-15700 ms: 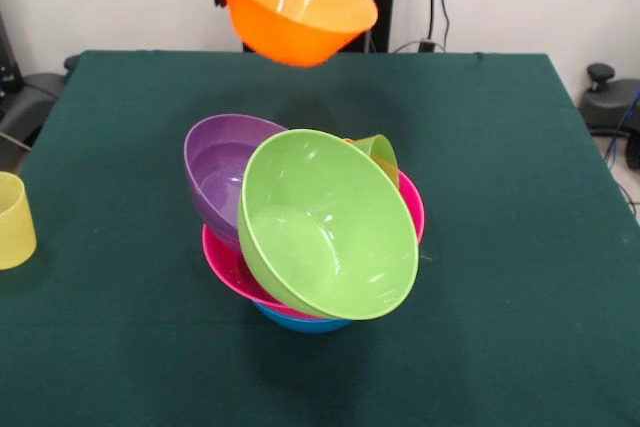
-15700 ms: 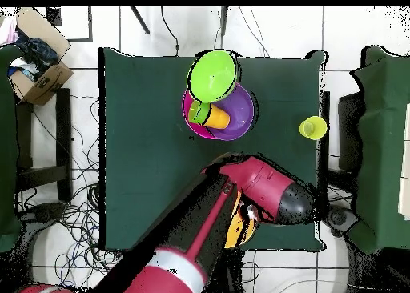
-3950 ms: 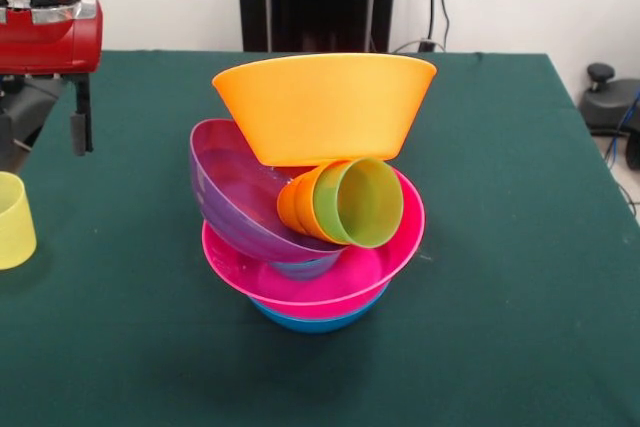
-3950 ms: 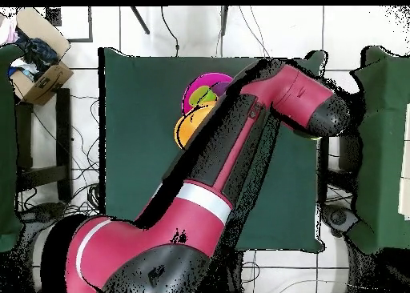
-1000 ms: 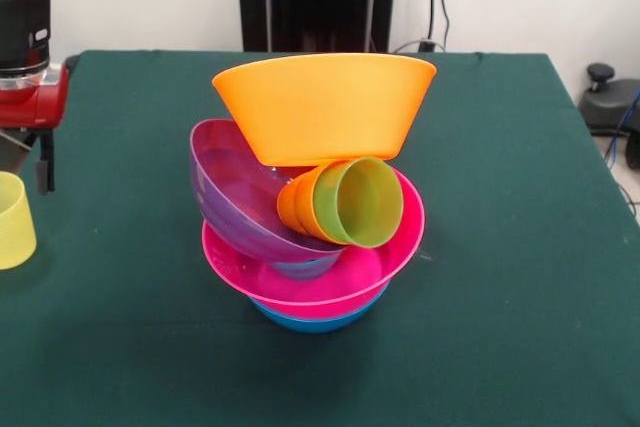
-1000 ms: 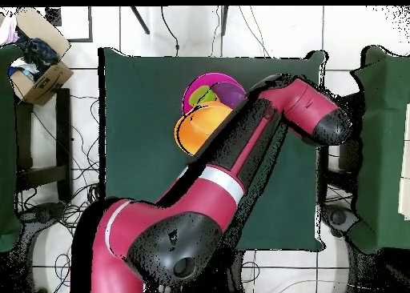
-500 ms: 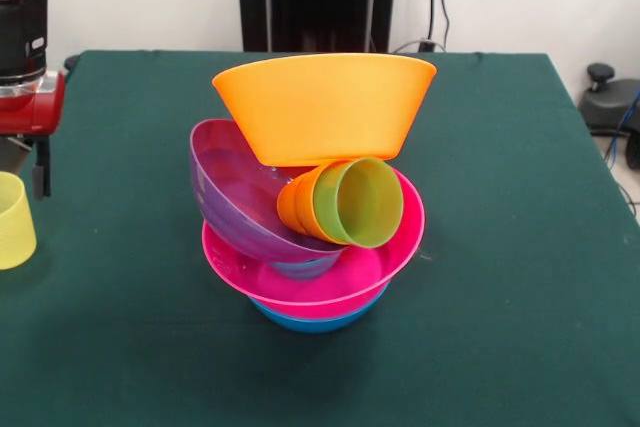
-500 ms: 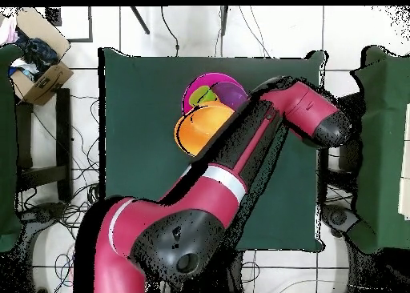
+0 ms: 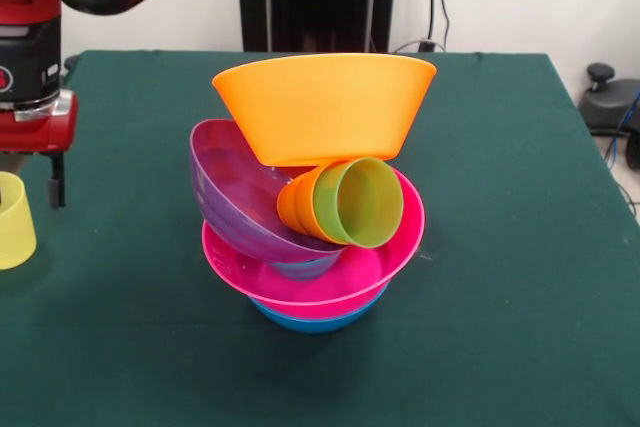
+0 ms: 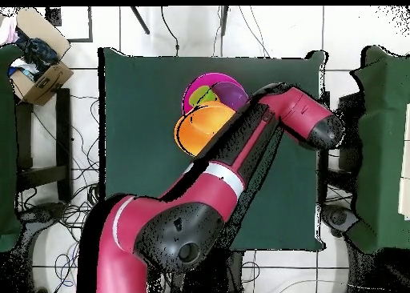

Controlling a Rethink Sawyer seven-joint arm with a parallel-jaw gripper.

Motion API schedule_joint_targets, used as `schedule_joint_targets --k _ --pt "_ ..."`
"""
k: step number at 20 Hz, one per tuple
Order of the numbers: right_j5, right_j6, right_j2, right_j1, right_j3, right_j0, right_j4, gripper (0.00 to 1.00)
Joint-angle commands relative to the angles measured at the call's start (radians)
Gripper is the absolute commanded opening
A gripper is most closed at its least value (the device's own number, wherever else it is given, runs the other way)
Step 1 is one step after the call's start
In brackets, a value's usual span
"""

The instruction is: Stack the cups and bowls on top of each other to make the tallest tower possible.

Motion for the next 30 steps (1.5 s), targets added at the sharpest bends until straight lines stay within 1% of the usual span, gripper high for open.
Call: schedule_joint_targets --k 1,15,22,30 --pt "0.053 -0.061 0.092 0.029 0.056 0.006 0.009 1.0" --pt "0.037 -0.008 0.052 0.044 0.088 0.024 0.006 1.0" --pt "0.032 -0.004 0.053 0.055 0.087 0.025 0.013 1.0" --pt "0.039 -0.015 0.076 0.06 0.09 0.023 0.031 1.0"
